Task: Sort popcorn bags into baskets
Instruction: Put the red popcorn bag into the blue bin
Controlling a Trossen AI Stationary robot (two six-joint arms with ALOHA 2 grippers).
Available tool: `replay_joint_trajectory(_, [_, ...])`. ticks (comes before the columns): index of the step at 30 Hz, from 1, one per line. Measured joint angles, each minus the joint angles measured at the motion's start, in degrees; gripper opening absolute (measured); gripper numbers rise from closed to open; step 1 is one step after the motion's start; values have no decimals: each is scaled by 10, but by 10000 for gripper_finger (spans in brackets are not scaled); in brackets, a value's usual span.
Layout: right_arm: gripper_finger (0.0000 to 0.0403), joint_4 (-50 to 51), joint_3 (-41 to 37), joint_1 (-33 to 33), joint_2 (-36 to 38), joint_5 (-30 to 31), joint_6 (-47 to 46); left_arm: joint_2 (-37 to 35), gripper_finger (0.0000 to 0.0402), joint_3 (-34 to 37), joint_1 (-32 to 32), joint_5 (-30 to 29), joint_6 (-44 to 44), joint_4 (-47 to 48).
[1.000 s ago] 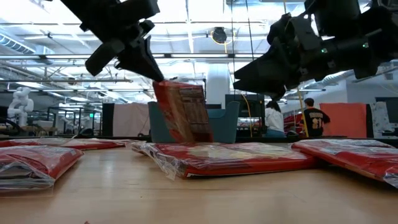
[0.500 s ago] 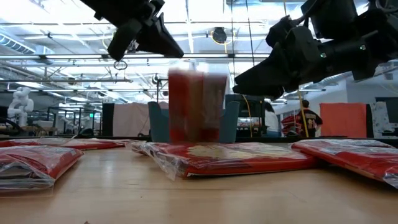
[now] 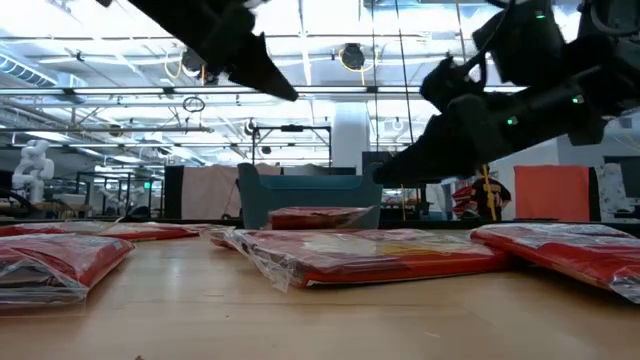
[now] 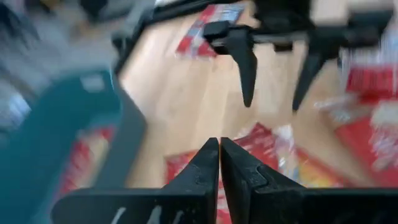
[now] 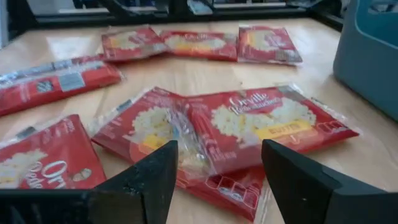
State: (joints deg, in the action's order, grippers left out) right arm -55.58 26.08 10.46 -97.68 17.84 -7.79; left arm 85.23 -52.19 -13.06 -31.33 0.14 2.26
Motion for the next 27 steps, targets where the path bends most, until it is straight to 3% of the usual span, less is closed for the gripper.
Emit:
replay_joint_trajectory(2, [221,37,20,6,-6,0,30,0,29,8,16,23,-98,9])
replay_joint_trajectory(6, [216,125,67,16,-23,2,129,0,48,43,36,86,-205,11])
replay_joint_trajectory(11, [215,158,93,30,-37,61,272,0,96,91,41,88,-292,0])
replay_joint_trajectory(19, [215,175,92,35,-37,123,432,0,159,152,61,88,-329,-92])
replay_joint_trajectory(27, [214,173,92,12,-37,166,589,0,149,177,102,88,-343,-106])
